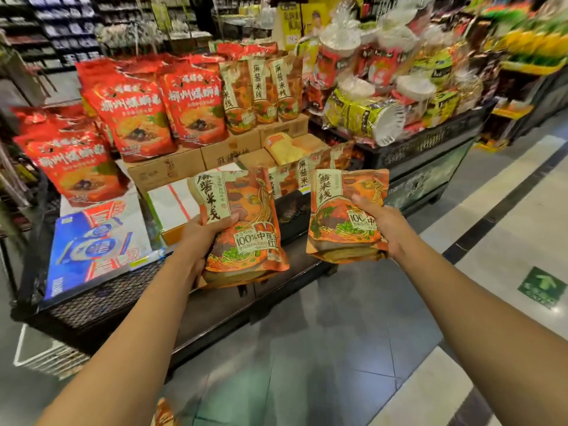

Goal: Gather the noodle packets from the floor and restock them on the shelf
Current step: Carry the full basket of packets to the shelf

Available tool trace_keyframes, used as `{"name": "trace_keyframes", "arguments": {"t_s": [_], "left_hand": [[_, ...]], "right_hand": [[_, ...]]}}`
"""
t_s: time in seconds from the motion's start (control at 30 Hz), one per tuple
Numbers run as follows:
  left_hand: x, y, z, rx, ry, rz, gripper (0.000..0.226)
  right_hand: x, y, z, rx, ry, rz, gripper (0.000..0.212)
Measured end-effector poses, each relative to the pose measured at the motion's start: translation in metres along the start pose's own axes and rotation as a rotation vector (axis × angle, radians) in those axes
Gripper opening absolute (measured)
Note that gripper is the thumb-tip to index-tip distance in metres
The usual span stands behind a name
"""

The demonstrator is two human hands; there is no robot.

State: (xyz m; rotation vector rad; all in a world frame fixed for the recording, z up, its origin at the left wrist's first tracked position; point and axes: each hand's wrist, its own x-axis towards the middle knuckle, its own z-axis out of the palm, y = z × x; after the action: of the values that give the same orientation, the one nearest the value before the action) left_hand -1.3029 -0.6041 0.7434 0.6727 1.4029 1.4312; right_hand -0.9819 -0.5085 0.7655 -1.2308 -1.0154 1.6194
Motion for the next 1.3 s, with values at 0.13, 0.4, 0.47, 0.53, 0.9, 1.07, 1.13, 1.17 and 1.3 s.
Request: {"name": "trace_keyframes", "arguments": {"t_s": [0.13,0.4,0.47,0.53,0.9,1.07,1.13,1.17,1.3], "left_hand": [[0.041,0.009,0.02,0.029,0.053,0.027,0.039],[0.195,0.047,0.033,-0.023,0.093,0.091,0.045],[0.24,0.054,0.037,-0.03,0.112,0.114,0.031],[0.274,0.061,0.038,-0.011,0.129,0.117,0.041],[0.445,0.076,0.064,0.111,0.284,0.266,0.063],[0.499,0.064,0.085,0.153,0.329,0.315,0.049],[0.517,0.063,0.094,0.158,0.366,0.323,0.049],[0.525,0.062,0.098,0.167,0.388,0.326,0.051],[0.553,0.057,0.101,0.186,0.453,0.293,0.046]], "right_hand": [[0.05,-0.009,-0.01,0.003,-0.018,-0.005,0.073],[0.189,-0.051,0.017,0.017,0.005,-0.05,0.03],[0.228,-0.063,0.03,0.026,0.013,-0.056,0.041],[0.258,-0.072,0.041,0.019,0.014,-0.062,0.063],[0.437,-0.115,0.061,-0.056,0.037,-0.036,0.035],[0.521,-0.131,0.073,-0.143,-0.038,-0.041,0.034],[0.554,-0.137,0.078,-0.155,-0.074,-0.051,0.031],[0.57,-0.14,0.079,-0.168,-0.093,-0.046,0.035],[0.632,-0.14,0.076,-0.108,-0.257,-0.063,0.024]]}}
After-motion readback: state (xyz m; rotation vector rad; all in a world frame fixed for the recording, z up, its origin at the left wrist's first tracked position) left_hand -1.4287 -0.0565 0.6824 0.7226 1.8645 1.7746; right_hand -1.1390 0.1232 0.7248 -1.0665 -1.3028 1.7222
